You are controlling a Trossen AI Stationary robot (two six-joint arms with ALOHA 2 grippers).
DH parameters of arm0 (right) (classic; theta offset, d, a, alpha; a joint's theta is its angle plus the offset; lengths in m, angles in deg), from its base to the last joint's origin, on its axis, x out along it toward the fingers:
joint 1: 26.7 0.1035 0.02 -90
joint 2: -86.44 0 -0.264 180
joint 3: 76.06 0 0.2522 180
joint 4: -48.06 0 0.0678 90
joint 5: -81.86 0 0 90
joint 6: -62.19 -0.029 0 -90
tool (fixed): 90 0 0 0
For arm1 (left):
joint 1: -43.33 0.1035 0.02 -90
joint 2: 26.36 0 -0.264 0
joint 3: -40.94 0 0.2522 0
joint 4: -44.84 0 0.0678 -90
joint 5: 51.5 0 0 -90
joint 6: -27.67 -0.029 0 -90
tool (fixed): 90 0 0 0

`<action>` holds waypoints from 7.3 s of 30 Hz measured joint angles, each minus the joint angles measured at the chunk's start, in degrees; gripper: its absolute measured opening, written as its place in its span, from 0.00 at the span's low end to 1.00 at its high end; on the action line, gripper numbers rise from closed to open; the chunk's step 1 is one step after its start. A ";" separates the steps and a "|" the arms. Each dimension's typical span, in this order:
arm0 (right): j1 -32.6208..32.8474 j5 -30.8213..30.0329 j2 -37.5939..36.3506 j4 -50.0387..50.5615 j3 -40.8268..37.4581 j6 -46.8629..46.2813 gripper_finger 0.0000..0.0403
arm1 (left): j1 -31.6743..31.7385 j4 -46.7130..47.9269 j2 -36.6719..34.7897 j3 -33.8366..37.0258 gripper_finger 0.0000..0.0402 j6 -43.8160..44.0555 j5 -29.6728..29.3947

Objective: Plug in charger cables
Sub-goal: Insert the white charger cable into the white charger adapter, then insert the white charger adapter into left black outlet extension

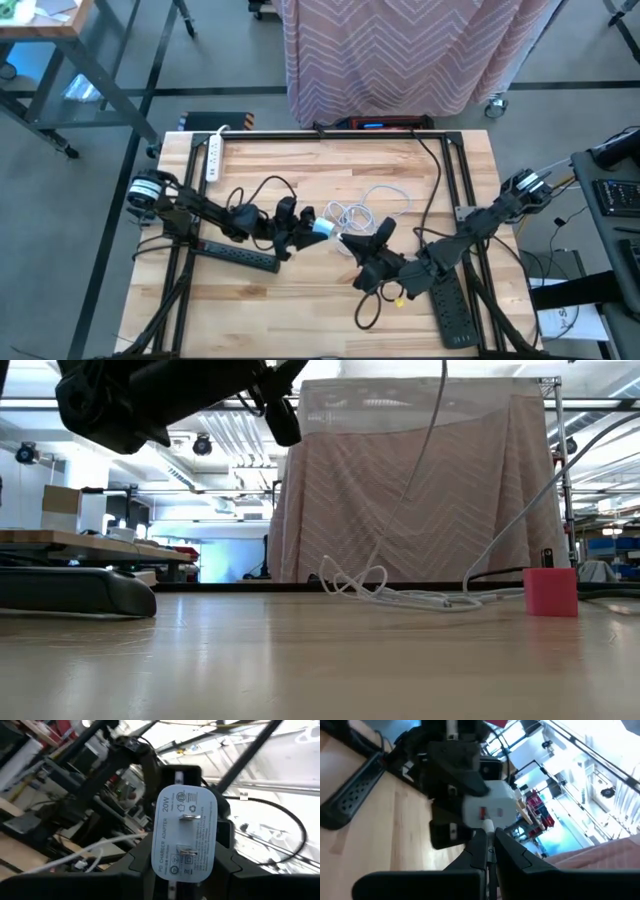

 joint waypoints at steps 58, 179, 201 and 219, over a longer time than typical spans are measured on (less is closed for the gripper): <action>-6.37 7.44 -2.34 1.05 0.78 -16.89 0.25 | -0.95 1.60 -2.10 -0.52 0.25 -13.46 -2.80; -18.85 45.25 0.06 27.00 6.70 -42.39 0.26 | -13.88 105.47 7.47 -17.61 0.46 -30.52 -33.88; -18.81 45.25 -0.06 29.91 6.87 -42.46 0.26 | -12.12 121.96 -4.35 -26.69 0.50 -30.06 -17.60; -18.70 45.68 0.27 30.97 6.66 -44.24 0.26 | -12.44 150.85 -21.45 -12.93 0.79 -15.74 4.14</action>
